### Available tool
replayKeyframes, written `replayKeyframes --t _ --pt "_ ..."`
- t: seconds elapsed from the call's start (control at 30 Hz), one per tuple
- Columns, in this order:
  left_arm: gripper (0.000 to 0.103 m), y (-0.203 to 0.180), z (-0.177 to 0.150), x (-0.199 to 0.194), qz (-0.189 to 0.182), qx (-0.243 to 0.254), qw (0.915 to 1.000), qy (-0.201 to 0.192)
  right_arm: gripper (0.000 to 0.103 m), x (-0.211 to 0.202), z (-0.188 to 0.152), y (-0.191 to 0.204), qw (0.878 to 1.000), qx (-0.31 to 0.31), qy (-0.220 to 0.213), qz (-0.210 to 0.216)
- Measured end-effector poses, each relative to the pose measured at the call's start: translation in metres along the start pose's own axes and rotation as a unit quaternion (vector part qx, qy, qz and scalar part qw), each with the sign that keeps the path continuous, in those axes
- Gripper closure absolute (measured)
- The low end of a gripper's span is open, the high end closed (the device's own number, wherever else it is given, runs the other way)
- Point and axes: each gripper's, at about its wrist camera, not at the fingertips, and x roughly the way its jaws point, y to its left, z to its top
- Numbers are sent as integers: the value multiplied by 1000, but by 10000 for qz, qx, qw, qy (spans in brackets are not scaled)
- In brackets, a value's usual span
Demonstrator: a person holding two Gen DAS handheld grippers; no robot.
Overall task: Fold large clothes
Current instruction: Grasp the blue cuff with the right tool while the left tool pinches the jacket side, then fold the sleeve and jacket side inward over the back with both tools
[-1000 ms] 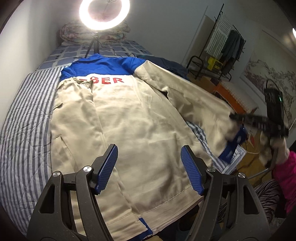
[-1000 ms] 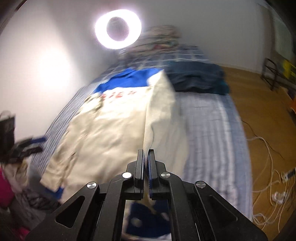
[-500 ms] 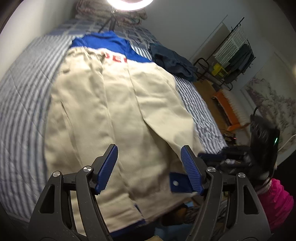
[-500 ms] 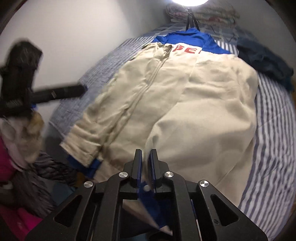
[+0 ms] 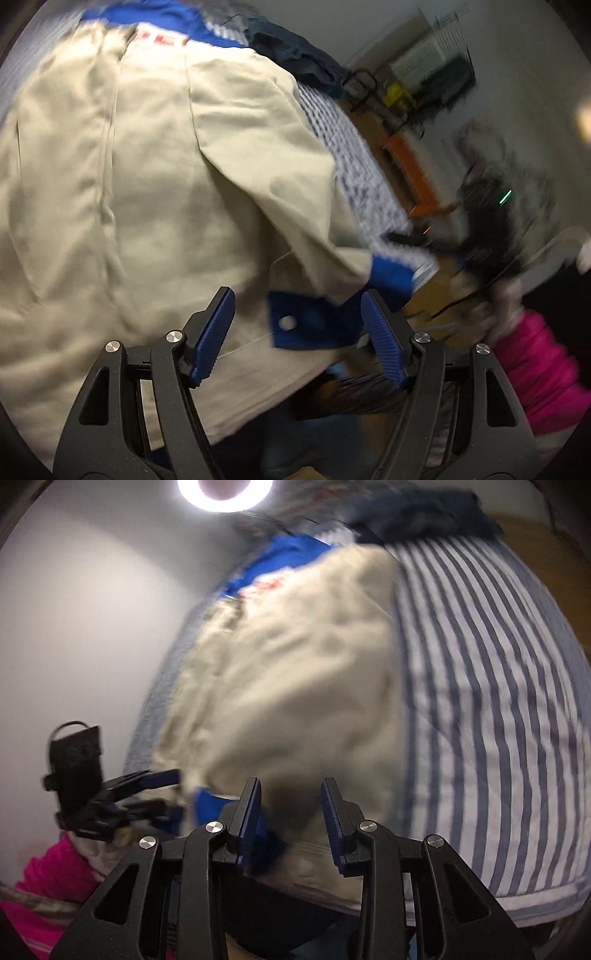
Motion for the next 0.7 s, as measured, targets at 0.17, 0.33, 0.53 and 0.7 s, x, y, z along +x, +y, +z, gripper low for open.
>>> replayKeyframes --t 0.17,0.33,0.53,0.7 --pt "31 8 20 -13 -244 -616 9976 -208 70 25 2 4 9998 -63 117 126" --pt "31 10 37 1 48 -798 9968 -48 70 58 -3 42 9977 -521 393 197" --pt "87 23 27 30 1157 -439 9905 595 70 56 -12 57 9953 -833 388 310" --pt "87 48 21 17 502 -1105 9920 360 69 41 -4 2 9999 66 140 76"
